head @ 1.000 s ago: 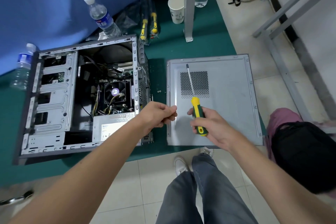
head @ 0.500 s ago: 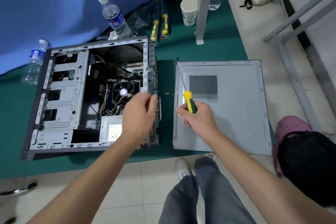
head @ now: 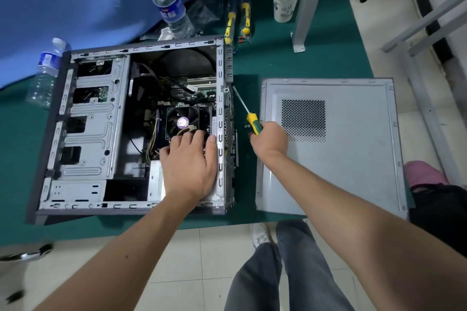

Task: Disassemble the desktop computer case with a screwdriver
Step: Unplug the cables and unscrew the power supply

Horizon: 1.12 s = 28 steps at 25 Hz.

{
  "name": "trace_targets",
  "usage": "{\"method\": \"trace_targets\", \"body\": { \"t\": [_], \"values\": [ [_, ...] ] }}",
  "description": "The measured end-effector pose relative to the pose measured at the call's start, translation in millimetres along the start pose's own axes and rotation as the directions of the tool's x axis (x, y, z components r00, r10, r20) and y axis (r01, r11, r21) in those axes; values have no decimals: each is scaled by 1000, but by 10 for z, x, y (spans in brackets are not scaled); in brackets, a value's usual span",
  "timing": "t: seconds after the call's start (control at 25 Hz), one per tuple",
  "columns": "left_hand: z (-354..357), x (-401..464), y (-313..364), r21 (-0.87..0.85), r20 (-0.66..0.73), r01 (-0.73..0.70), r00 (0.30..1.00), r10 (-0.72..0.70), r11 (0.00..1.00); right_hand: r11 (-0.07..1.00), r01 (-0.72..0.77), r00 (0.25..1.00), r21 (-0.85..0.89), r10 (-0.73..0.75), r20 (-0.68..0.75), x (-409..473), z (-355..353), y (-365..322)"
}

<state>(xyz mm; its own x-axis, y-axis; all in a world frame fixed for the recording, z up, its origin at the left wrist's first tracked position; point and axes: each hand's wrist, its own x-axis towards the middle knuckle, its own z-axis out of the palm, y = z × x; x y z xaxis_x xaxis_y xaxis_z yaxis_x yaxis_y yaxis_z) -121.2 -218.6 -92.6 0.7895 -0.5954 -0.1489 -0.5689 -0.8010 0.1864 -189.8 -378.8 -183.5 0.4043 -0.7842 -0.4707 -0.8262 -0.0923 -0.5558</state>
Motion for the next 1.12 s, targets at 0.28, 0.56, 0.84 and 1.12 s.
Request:
{"method": "trace_targets", "body": {
  "t": [0.28, 0.56, 0.84, 1.12],
  "values": [
    [-16, 1, 9, 34, 66, -16, 998, 14, 999, 985, 34, 999, 168, -32, -16, -257, -61, 168],
    [-28, -4, 9, 11, 73, -36, 997, 35, 999, 916, -63, 987, 395, -2, 161, -928, -304, 801],
    [-39, -11, -2, 25, 36, -59, 998, 58, 998, 635, -202, 971, 746, 28, 239, -1212, -649, 1085],
    [-40, -117, 86, 56, 37, 4, 999, -6, 998, 688, -173, 969, 704, -9, 247, -1239, -898, 1370]
  ]
}}
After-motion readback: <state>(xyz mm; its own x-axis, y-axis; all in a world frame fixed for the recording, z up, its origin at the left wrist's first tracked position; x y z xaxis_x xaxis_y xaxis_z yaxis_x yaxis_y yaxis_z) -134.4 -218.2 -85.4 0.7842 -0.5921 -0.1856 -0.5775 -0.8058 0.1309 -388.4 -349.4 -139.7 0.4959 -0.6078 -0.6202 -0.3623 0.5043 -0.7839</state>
